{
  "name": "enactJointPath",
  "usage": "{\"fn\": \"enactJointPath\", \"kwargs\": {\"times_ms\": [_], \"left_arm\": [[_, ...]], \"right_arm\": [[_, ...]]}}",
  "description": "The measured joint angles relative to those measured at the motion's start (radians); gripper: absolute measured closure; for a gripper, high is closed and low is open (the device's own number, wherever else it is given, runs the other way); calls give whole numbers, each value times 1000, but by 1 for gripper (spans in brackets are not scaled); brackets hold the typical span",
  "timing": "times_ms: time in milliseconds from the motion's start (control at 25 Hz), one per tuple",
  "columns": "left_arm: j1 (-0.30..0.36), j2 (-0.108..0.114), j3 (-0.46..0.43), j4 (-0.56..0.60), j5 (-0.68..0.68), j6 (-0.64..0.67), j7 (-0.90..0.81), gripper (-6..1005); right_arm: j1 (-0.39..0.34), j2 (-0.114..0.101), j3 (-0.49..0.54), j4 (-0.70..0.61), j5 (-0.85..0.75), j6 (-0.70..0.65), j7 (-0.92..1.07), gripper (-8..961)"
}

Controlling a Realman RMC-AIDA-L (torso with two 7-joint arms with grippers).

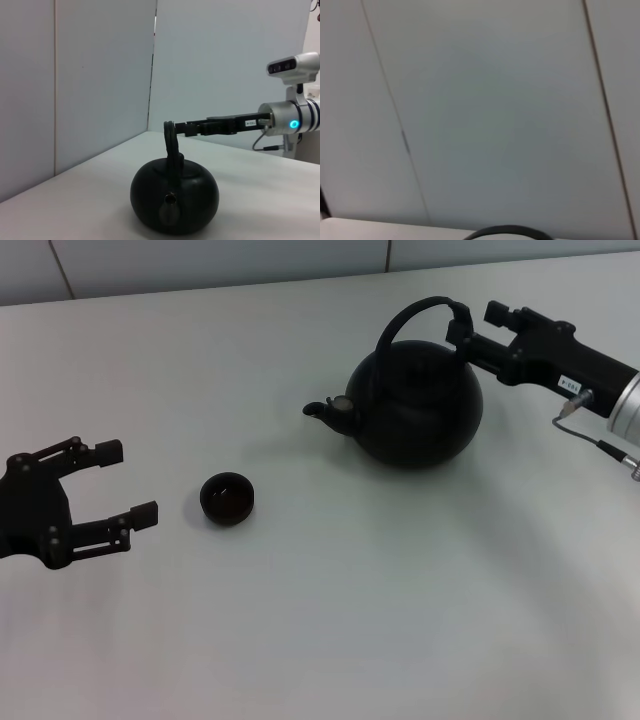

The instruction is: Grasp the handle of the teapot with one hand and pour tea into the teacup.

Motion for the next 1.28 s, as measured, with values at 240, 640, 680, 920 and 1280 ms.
{"fn": "enactJointPath", "kwargs": {"times_ms": [240, 640, 680, 920, 1280], "left_arm": [[4, 0, 0, 1, 0, 11, -16, 144], [7, 0, 0, 2, -8, 73, -11, 145], [7, -1, 0, 2, -9, 86, -10, 145], [8, -9, -27, 2, -20, 149, -8, 145], [12, -12, -51, 3, -19, 192, -12, 145]], "right_arm": [[-42, -2, 2, -59, -43, -96, 11, 252], [-40, -2, -2, -230, -294, -345, 81, 252], [-33, -2, -5, -235, -313, -350, 81, 252], [11, 0, -15, -246, -384, -430, 68, 252], [16, 0, -15, -254, -386, -496, 49, 251]]}}
